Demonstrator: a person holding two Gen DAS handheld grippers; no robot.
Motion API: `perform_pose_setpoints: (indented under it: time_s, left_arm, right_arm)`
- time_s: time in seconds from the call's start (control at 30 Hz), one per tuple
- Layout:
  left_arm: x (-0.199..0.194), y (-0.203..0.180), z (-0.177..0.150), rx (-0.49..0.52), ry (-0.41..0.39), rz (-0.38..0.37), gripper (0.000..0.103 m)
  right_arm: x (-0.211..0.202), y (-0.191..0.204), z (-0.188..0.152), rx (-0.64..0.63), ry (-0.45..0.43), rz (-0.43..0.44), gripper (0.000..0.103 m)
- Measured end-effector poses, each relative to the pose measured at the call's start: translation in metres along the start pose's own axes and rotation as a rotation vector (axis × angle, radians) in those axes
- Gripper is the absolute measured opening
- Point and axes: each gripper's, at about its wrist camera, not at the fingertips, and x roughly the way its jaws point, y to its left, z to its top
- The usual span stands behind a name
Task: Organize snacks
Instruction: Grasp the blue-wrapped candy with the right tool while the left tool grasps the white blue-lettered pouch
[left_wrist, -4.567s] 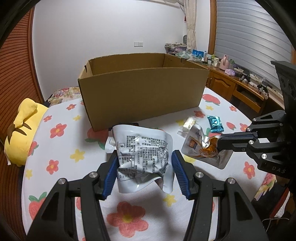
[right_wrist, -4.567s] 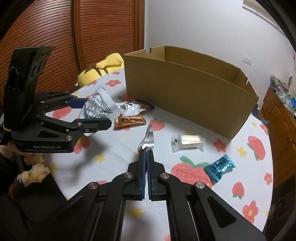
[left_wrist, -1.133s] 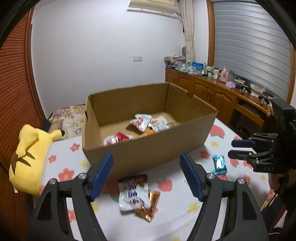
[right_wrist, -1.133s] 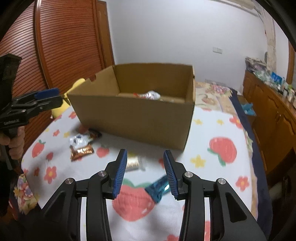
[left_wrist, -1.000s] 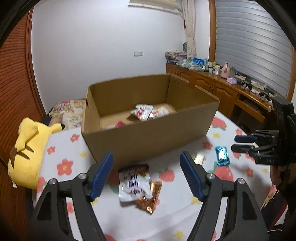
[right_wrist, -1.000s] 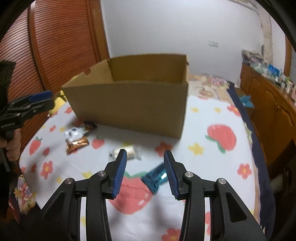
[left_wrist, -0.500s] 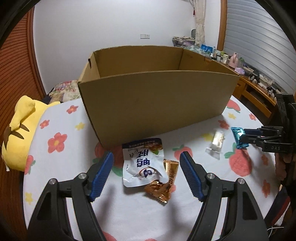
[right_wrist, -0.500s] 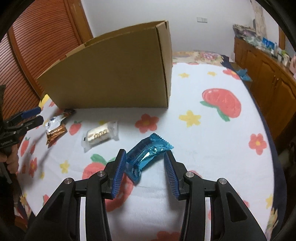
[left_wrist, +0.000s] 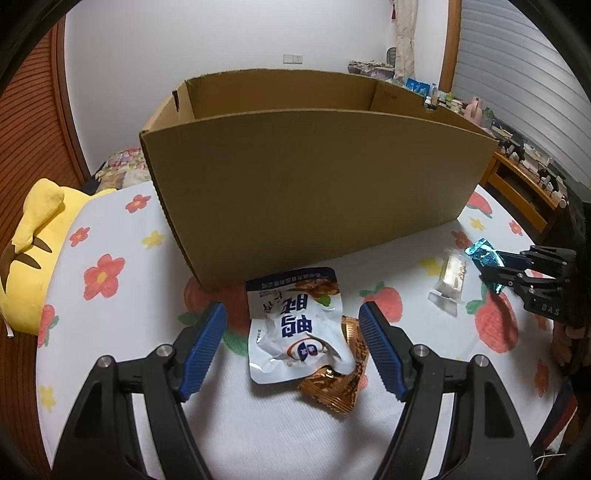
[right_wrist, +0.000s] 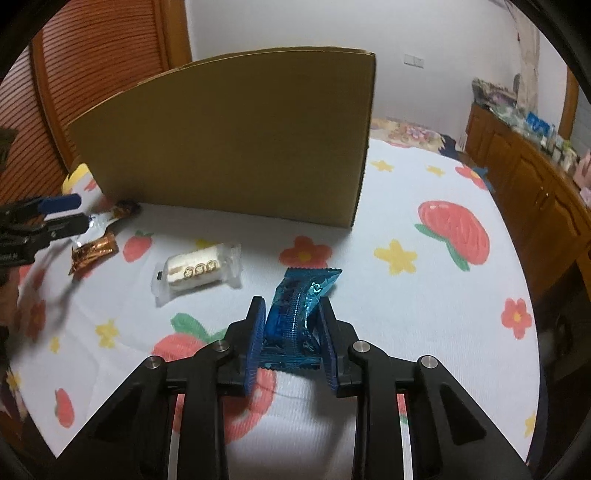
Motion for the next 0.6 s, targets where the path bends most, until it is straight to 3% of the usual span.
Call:
perform_pose_setpoints:
  time_s: [0.33,0.6]
  left_arm:
    - [0.021,0.006,0.003,-0.059,0.077,-0.048,0.075]
    - [0.029,0.002,0.004,-0.050,0.104,-0.031,0.071]
  right_arm:
    - [0.002,-0.002,0.002,0.004,0.003,0.009,0.026]
    - [0.002,-0.001,0.002,0.008,0.002,0.014,0.026]
